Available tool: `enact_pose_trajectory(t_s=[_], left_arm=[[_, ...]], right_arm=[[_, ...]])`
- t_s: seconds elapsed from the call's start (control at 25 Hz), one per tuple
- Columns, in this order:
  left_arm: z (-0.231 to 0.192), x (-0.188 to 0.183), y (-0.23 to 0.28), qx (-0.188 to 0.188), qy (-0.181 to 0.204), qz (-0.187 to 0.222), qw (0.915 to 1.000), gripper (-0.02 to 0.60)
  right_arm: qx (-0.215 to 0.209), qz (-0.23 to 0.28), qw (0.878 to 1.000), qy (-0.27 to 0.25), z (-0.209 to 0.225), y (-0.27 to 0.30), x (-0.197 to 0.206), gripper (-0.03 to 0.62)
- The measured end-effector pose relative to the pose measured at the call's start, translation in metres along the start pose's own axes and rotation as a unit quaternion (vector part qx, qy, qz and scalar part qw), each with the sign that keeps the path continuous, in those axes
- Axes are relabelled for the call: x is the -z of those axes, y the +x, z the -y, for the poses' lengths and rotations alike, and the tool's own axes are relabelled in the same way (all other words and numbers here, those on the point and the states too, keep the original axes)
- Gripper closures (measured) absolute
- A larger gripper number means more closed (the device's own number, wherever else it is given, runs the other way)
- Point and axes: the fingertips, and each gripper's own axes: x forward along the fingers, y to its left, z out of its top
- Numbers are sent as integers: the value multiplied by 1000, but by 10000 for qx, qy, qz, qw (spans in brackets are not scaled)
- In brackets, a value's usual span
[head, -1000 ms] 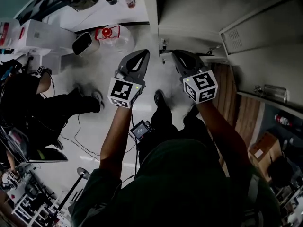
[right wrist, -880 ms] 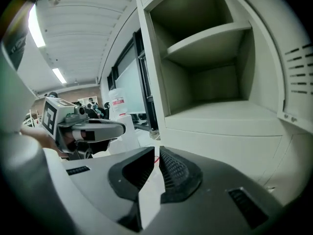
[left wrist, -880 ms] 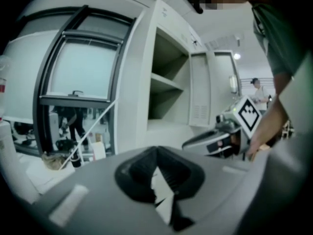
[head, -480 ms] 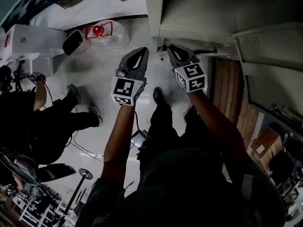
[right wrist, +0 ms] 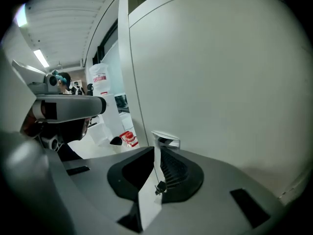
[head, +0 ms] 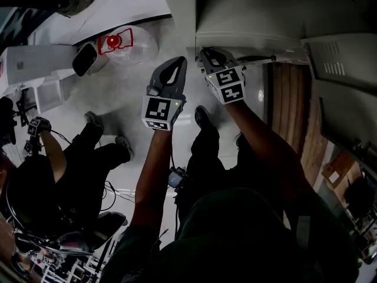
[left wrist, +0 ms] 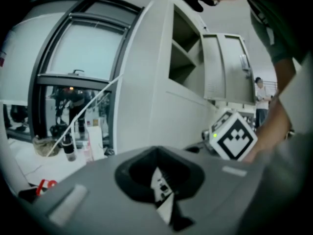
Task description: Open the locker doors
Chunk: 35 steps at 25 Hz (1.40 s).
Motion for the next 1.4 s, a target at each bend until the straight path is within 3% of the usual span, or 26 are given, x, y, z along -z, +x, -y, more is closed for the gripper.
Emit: enact_pose_trajectory(t_s=[0.6, 0.92, 1.16, 1.4], left_arm=[[20, 20, 17, 33, -64, -72, 9999, 591], [54, 29, 7, 55, 9, -142, 9999, 591], [85, 33, -7, 221, 280, -258, 9990, 592], [128, 32, -10, 249, 202, -268, 9991, 592]], right_arm=[[-308, 98, 9991, -264, -23, -29, 23, 571], [-621, 32, 9975, -327, -37, -66, 52, 571], [-863, -103, 9955, -374, -40, -94, 71, 571], [-988, -334, 9941, -311, -36, -133, 98, 570]])
